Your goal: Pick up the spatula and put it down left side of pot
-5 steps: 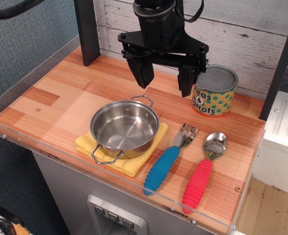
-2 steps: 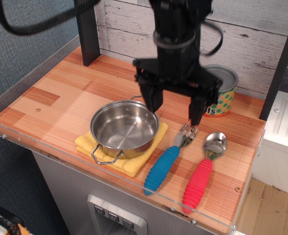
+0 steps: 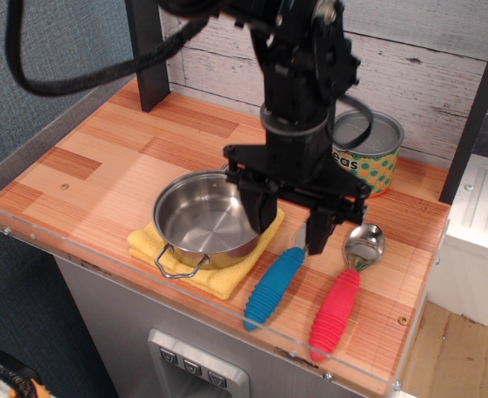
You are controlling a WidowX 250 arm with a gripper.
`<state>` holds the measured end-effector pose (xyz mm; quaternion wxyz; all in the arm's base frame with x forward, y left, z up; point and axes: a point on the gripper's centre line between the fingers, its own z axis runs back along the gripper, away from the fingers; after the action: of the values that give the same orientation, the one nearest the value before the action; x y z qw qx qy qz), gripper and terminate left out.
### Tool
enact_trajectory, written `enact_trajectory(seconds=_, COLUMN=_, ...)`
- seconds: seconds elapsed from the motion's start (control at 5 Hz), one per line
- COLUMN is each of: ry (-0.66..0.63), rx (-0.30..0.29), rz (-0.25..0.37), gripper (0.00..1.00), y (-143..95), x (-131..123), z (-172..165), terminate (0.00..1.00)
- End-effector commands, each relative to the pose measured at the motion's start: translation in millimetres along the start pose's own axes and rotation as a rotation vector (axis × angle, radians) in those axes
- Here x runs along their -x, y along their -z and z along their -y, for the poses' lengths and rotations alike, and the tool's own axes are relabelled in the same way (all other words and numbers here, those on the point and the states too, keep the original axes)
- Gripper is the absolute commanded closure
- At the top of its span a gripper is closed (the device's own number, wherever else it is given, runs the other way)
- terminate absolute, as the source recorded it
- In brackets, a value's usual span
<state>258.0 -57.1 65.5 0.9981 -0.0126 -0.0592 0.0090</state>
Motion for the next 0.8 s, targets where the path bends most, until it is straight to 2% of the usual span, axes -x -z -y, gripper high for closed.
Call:
enact_trajectory(seconds=0.0, ry=0.014, rx=0.004, rz=-0.004, gripper=0.0, y=13.5, x=5.5, z=5.3, terminate=0.0)
enact_trajectory(seconds=0.6, ry=0.018, rx=-0.034, rz=-0.031, gripper=0.0, y=31.9, x=8.0, z=5.8, terminate=0.0)
